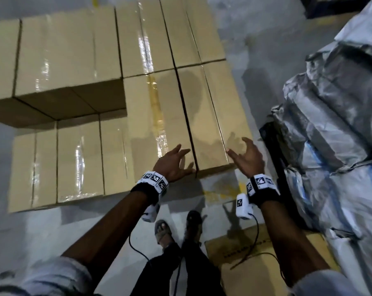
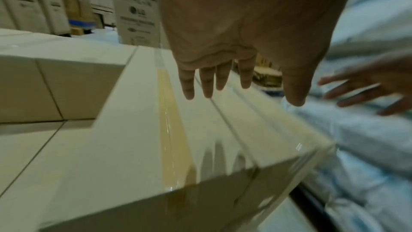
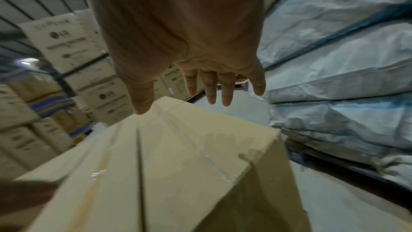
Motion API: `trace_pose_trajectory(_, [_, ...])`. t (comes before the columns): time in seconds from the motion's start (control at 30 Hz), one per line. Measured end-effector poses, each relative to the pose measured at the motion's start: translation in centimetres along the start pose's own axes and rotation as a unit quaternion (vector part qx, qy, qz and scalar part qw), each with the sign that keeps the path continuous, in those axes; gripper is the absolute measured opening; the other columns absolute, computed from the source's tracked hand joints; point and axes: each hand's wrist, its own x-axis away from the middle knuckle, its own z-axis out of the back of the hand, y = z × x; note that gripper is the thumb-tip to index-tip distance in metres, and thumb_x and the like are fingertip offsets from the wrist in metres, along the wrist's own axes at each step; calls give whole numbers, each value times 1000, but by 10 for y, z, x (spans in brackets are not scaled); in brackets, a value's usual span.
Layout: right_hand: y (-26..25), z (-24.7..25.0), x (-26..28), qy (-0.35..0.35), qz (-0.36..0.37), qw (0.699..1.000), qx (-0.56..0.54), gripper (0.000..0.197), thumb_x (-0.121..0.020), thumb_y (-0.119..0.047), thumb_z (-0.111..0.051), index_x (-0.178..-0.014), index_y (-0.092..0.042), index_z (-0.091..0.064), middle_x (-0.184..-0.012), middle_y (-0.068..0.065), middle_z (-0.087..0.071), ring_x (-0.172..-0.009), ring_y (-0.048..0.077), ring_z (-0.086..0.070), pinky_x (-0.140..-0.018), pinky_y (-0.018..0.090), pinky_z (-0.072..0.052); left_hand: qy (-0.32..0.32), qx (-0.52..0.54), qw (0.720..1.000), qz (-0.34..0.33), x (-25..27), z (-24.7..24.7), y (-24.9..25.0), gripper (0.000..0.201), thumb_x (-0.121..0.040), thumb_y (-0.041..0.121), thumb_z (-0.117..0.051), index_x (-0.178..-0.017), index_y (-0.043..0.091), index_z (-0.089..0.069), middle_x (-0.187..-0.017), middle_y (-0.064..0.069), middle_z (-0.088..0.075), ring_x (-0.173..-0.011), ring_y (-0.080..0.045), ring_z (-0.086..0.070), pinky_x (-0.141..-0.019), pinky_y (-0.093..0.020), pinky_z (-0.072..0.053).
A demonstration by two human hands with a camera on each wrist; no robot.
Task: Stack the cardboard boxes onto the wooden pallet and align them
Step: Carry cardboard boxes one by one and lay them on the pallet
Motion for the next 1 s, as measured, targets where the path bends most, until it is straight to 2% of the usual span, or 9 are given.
trace_pose_trajectory(0.07, [-42,5,36,-17,45,999,4,80,-82,-63,-75,-148,-27,-47,-150,9,-53,-134,33,-51,-110,50,-41,23,27,999,-2,30,25,7,78,-89,61,-70,-155,32,-43,-169,-5,-28,-149,-29,-38,-116,-47,-40])
trace_pose_trajectory(0.1, [-58,2,52,-25,68,997,6,78,-84,-60,-76,-148,-25,-47,-150,9,-52,-136,33,-50,-111,48,-41,30,33,999,-2,43,36,10,77,-88,65,-69,-153,32,-46,-166,-6,-34,-148,-29,-40,-115,-47,-40])
trace_pose_trajectory(0.23, [-123,-21,95,-76,157,985,15,78,-85,-64,-72,-148,-24,-49,-153,6,-51,-141,29,-45,-115,46,-40,77,59,995,15,95,83,9,70,-87,67,-69,-145,31,-55,-151,-1,-56,-136,-25,-53,-109,-42,-46])
trace_pose_trajectory(0.4, [-207,-69,143,-132,247,960,27,66,-89,-59,-70,-144,-28,-52,-150,0,-51,-141,24,-44,-114,41,-39,88,92,989,74,166,131,-31,69,-89,61,-71,-147,28,-53,-142,-5,-61,-122,-27,-63,-100,-41,-51])
trace_pose_trajectory(0.53, [-265,-121,178,-169,302,938,32,60,-94,-60,-64,-143,-27,-53,-150,0,-51,-140,24,-45,-110,37,-38,142,127,974,121,219,142,-98,69,-86,66,-71,-144,33,-55,-136,-3,-66,-111,-24,-67,-97,-43,-54])
trace_pose_trajectory(0.67, [-316,-190,221,-215,332,917,61,57,-96,-62,-58,-142,-29,-54,-151,-2,-51,-140,21,-44,-111,37,-38,192,175,950,176,283,141,-182,69,-83,70,-71,-142,35,-57,-134,-1,-67,-108,-19,-68,-95,-40,-55])
trace_pose_trajectory(0.87, [-404,-326,295,-285,363,883,88,53,-99,-61,-53,-141,-29,-55,-149,0,-52,-139,22,-46,-112,37,-38,241,223,918,224,389,151,-326,76,-75,81,-65,-137,38,-59,-128,1,-69,-101,-15,-67,-91,-37,-55])
trace_pose_trajectory(0.93, [-440,-373,329,-303,371,874,85,51,-101,-58,-52,-141,-26,-56,-147,2,-55,-138,22,-47,-109,32,-36,258,237,902,250,430,159,-377,69,-78,76,-69,-136,39,-61,-126,3,-70,-100,-14,-67,-91,-36,-55])
trace_pose_trajectory(1.0, [-474,-415,360,-319,382,864,70,48,-103,-53,-53,-139,-22,-58,-144,3,-57,-135,20,-49,-103,26,-34,297,251,879,276,468,168,-422,72,-73,82,-65,-132,42,-62,-123,7,-70,-98,-12,-68,-91,-37,-55])
